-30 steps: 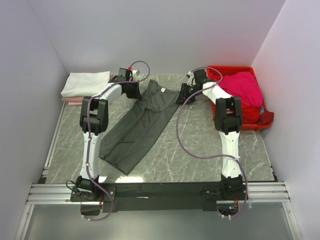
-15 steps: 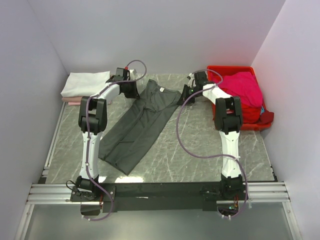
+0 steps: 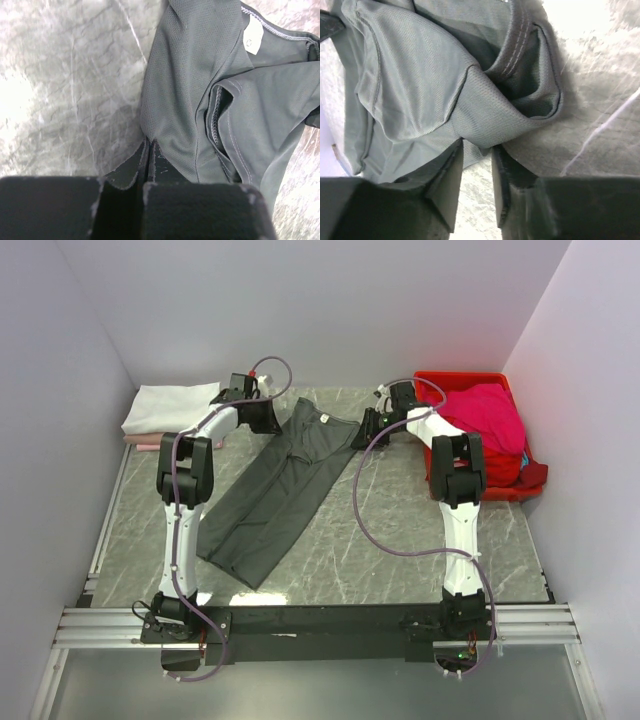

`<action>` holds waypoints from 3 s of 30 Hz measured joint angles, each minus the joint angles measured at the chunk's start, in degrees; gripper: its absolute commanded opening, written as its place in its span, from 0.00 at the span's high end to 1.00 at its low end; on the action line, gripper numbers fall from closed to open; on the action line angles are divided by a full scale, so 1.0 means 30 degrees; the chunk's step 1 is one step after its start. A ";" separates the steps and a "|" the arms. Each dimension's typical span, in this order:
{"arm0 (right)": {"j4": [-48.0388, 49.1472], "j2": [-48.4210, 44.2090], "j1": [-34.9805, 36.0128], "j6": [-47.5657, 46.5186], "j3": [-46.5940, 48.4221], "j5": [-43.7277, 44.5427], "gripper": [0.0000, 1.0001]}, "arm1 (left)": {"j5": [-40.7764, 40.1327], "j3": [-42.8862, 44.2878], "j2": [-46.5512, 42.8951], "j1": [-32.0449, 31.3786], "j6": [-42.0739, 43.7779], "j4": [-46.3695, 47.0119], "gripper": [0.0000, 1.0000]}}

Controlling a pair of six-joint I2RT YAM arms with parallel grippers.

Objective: Fold and stack the t-shirts
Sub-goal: Fold the tshirt

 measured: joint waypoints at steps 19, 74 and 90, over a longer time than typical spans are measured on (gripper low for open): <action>-0.2980 -0.7708 0.0685 -1.0732 -0.5034 -0.0022 0.14 | -0.4452 -0.8823 -1.0848 0.1661 0.0131 0.3993 0.19; 0.3810 -1.4360 1.9955 -2.9376 -1.9547 0.4685 1.00 | -0.2011 -2.2913 -3.0673 0.7715 -0.4838 -0.2120 0.12; -0.2892 -2.1944 1.3763 -3.2618 -2.3052 0.4481 0.30 | -0.0772 -1.4717 -1.5591 0.0867 -0.5559 0.1792 0.26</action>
